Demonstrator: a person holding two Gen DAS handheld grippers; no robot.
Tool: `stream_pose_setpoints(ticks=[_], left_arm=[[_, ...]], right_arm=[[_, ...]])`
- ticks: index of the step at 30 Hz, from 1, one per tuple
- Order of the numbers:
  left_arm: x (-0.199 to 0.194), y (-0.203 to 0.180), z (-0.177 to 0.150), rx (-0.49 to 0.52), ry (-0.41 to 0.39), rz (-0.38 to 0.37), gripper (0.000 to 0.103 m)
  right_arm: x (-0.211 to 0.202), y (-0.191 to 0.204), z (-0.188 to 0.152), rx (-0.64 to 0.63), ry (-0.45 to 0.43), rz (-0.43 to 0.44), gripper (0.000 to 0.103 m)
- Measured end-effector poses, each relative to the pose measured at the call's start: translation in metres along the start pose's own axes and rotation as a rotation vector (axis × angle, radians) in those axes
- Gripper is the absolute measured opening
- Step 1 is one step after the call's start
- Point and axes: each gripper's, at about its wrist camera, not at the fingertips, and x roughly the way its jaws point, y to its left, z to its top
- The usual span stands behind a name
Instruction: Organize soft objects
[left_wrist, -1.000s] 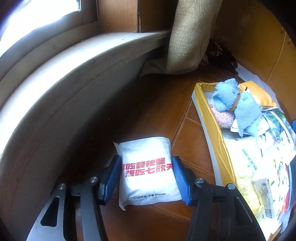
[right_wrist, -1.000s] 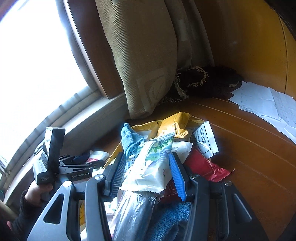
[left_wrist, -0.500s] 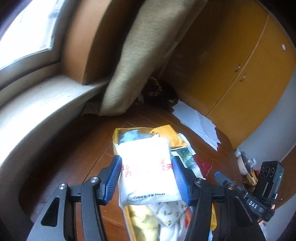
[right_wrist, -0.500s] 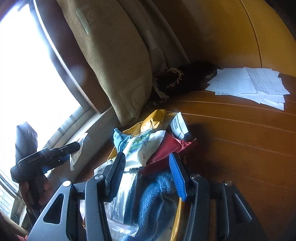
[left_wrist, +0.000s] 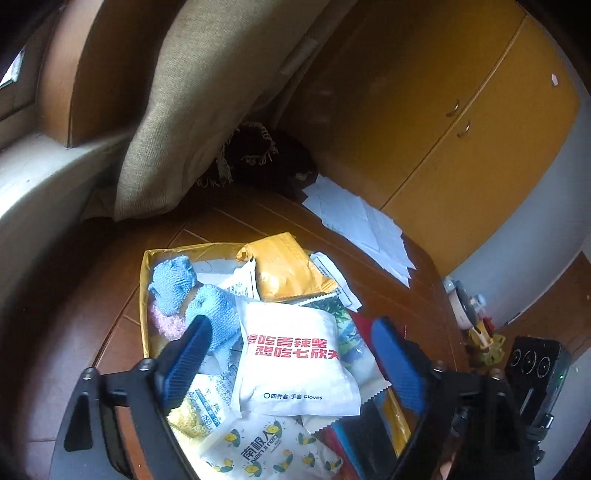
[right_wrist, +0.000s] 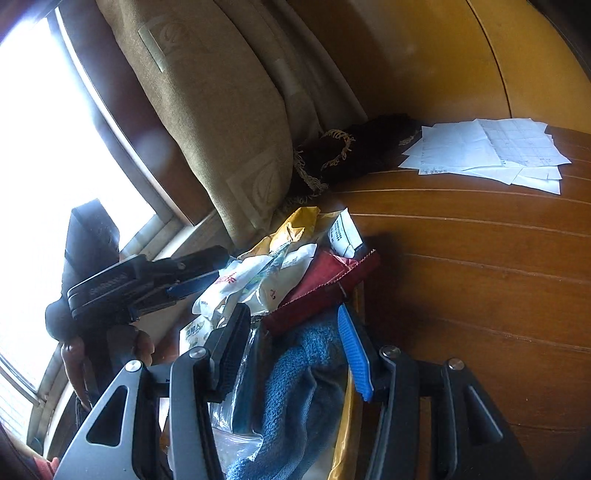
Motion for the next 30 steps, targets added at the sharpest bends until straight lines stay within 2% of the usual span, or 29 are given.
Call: stream_pose_setpoints(ticks=[3,6,7,8,10,11,13,18,20,23,30], left_arm=[[-0.017,-0.002,-0.005,-0.003,-0.056,-0.017,0.095],[-0.05,-0.011,-0.028,0.03,-0.178,-0.007,0.095],[-0.058,-0.016,-0.04,0.051,-0.203,0.0,0.097],[-0.064,-0.02,-0.054,0.066,-0.222,0.037,0.098],[-0.073,-0.03,-0.082,0.106,-0.25,0.163,0.098],[-0.077,-0.034,-0.093,0.134,-0.257,0.214,0.098],[-0.083,-0.044,-0.109,0.191,-0.247,0.281,0.098],[-0.089,-0.065,-0.127,0.287,-0.179,0.387,0.098],[-0.089,-0.068,-0.129,0.296,-0.161,0.439,0.098],[-0.094,-0.075,-0.136,0.318,-0.163,0.457,0.098],[-0.109,-0.079,-0.147,0.312,-0.152,0.439,0.098]], right_arm=[[0.001,0.0,-0.002,0.013,0.003,0.01,0.049],[-0.011,0.007,-0.004,-0.007,-0.029,0.014,0.051],[-0.018,0.01,-0.006,-0.013,-0.05,0.013,0.055],[-0.026,0.014,-0.009,-0.016,-0.066,0.011,0.058],[-0.041,0.021,-0.019,-0.003,-0.089,0.009,0.059],[-0.048,0.027,-0.029,0.004,-0.101,0.015,0.064],[-0.058,0.039,-0.048,-0.009,-0.108,0.016,0.068],[-0.063,0.069,-0.077,-0.106,-0.053,-0.147,0.069],[-0.066,0.076,-0.084,-0.128,-0.056,-0.205,0.069],[-0.074,0.083,-0.092,-0.137,-0.06,-0.22,0.069],[-0.089,0.09,-0.095,-0.125,-0.062,-0.254,0.069]])
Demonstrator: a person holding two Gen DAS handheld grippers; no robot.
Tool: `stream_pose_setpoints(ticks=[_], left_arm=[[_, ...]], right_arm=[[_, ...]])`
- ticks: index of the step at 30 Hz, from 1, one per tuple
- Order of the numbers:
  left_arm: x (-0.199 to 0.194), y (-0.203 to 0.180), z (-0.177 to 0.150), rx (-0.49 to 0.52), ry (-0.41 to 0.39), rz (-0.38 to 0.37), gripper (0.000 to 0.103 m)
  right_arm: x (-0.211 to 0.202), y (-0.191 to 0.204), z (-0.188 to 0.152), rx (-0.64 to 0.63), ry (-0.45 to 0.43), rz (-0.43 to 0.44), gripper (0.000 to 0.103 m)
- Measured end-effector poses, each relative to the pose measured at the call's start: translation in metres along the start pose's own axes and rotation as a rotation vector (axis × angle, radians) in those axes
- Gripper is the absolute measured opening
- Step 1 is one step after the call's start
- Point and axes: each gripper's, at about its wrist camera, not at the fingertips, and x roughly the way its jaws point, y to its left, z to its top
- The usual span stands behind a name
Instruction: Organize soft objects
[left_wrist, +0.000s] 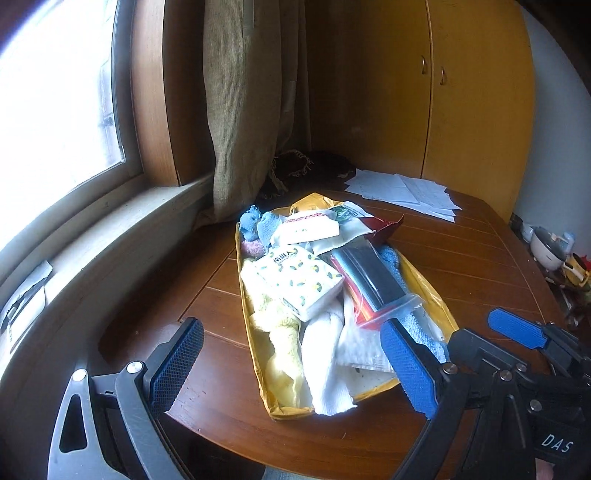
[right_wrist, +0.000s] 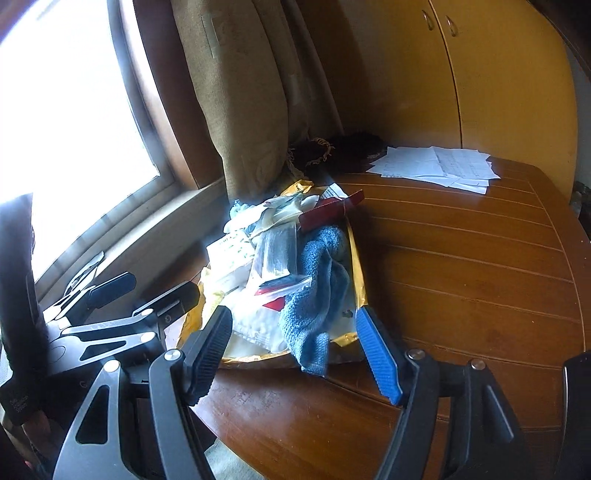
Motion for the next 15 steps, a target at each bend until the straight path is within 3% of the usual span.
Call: stream_pose_setpoints(ticks=[15], left_arm=[[-0.011,0.007,-0.002,-0.014,-0.022,0.02,0.098]], right_arm=[[-0.008,0.007,-0.001,0.004,-0.01,-0.015,0.069]])
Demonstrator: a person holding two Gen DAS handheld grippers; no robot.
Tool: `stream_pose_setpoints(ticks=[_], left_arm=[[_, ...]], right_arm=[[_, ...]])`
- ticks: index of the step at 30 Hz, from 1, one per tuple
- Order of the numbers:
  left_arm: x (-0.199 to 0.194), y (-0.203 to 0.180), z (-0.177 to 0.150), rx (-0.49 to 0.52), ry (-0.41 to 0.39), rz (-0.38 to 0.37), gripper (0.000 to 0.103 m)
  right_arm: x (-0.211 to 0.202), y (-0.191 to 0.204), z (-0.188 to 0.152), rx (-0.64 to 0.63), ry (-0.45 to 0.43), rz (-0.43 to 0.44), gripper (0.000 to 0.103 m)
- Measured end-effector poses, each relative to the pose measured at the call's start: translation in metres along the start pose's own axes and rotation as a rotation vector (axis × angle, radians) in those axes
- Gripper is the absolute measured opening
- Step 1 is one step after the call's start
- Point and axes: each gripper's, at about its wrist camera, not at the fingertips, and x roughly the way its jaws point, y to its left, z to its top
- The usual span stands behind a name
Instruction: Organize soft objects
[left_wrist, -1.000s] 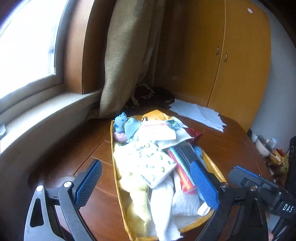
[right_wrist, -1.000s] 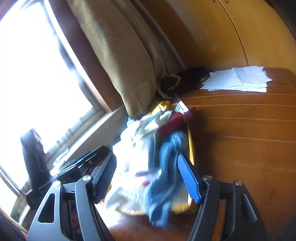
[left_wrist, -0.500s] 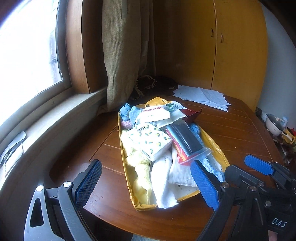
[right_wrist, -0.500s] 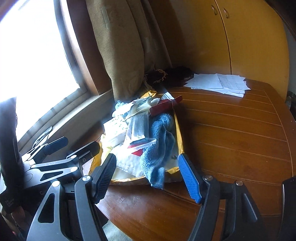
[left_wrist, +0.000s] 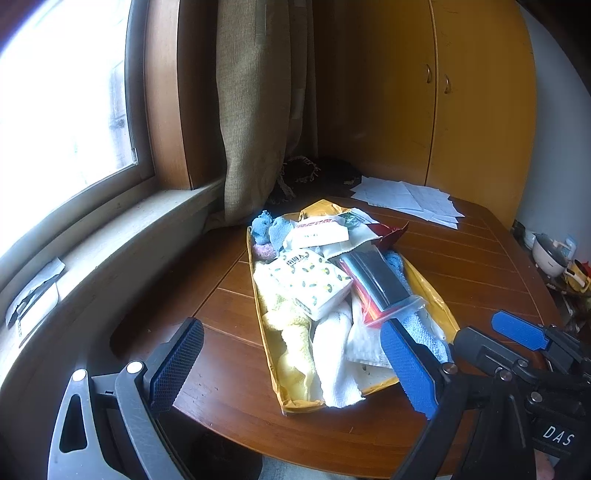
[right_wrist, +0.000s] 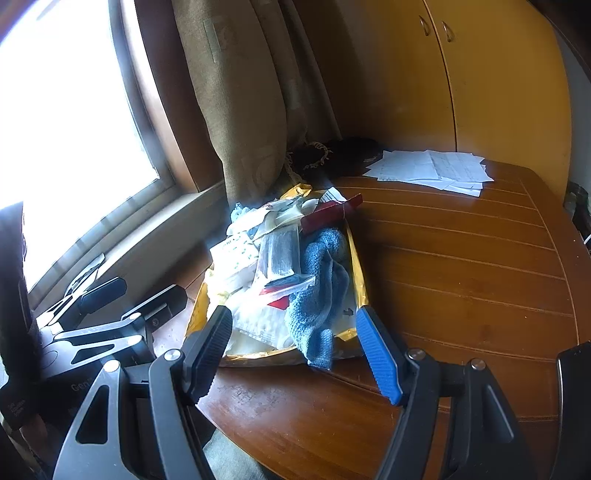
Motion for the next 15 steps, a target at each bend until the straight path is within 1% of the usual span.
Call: stream_pose_setpoints(ticks=[8,15], left_arm=[[0.019,-0.004,-0.003,0.008,0.037,-0.005,0.098],[0.031,-0.007,-0.006,0.019,0.041,-0.032,0.098]], right_arm=[[0.009,-0.007,-0.001,0.016,0.014,0.008,0.069],[0.017,-0.012,-0.001,0.023,0.007,0.023,0.069]])
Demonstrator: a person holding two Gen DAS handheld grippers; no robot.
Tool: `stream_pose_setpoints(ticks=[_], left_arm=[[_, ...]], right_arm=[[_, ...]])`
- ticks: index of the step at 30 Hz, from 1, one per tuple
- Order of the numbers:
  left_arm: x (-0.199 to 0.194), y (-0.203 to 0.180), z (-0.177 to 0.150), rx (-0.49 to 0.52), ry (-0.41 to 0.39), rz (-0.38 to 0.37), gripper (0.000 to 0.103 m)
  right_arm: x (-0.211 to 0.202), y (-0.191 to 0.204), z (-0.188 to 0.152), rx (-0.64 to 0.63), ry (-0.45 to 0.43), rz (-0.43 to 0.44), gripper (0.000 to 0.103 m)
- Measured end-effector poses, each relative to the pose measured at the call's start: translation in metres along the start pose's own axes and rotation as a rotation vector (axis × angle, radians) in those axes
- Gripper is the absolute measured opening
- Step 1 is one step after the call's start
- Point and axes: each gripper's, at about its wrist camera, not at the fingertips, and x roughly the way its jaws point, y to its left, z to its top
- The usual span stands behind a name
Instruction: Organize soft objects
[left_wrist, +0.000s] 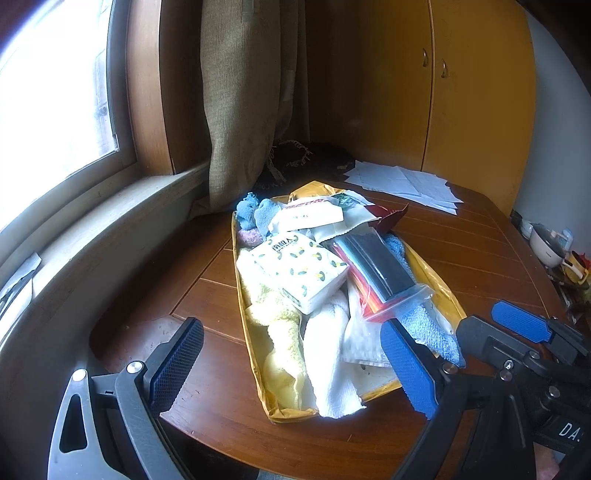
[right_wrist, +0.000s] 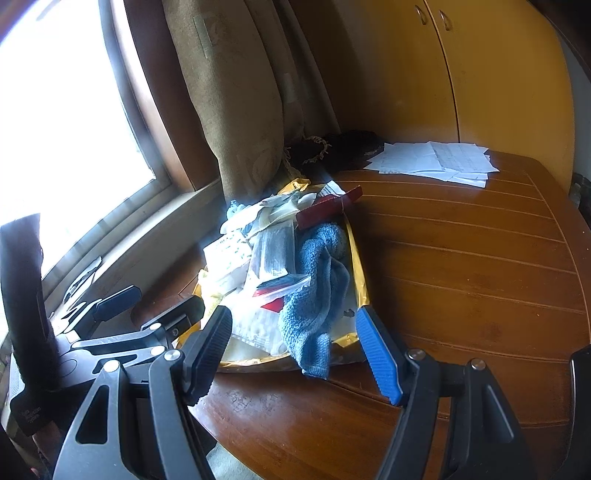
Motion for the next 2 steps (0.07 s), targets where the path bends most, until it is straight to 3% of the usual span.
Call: stream_pose_setpoints(ticks=[2], left_arm=[[0.0008,-0.0004,0.0005,0.002,-0.012,-0.007,0.098]], right_arm=[[0.0014,-0.0002,-0.0004,-0.007,-0.006,-0.003,0.069]])
